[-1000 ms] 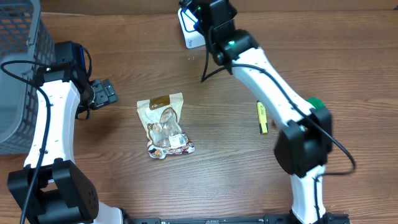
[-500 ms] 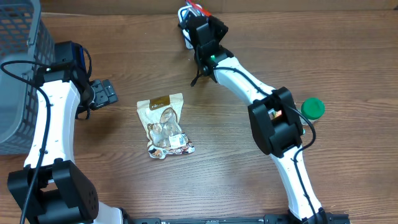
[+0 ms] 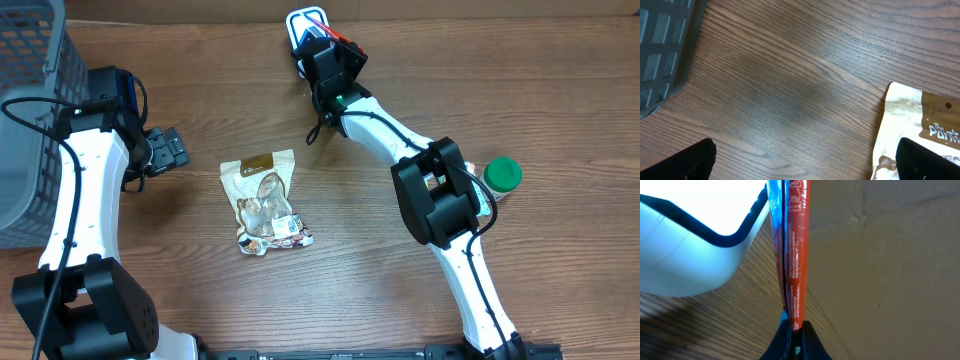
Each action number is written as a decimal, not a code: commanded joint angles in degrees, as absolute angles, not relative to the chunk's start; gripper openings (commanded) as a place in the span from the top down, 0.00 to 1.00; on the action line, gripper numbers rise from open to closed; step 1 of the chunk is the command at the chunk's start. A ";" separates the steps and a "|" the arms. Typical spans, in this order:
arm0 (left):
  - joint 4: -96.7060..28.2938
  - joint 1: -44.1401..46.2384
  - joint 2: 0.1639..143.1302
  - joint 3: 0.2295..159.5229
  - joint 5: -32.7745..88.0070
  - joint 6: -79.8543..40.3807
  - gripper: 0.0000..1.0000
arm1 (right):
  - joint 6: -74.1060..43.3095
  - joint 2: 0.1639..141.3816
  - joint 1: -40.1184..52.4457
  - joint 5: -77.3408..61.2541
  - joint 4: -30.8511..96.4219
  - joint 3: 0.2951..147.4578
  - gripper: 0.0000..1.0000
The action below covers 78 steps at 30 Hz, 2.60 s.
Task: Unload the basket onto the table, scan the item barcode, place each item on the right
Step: 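Hold the red stick snack in front of the white scanner, then carry the red stick snack right and release it beside the highlighter, then move the right gripper left to the clear snack bag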
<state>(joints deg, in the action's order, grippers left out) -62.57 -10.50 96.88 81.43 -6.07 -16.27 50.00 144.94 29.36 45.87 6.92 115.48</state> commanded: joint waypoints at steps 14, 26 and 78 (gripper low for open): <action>-62.52 -10.11 97.30 82.21 -6.15 -15.40 0.00 | 48.69 138.54 30.85 52.45 8.54 116.22 0.97; -62.50 -10.11 97.30 82.24 -6.15 -15.40 0.00 | 15.46 116.84 29.19 33.19 47.86 116.22 0.97; -62.52 -10.11 97.30 82.24 -6.13 -15.40 0.00 | -12.29 113.40 33.06 -18.15 39.68 85.12 0.50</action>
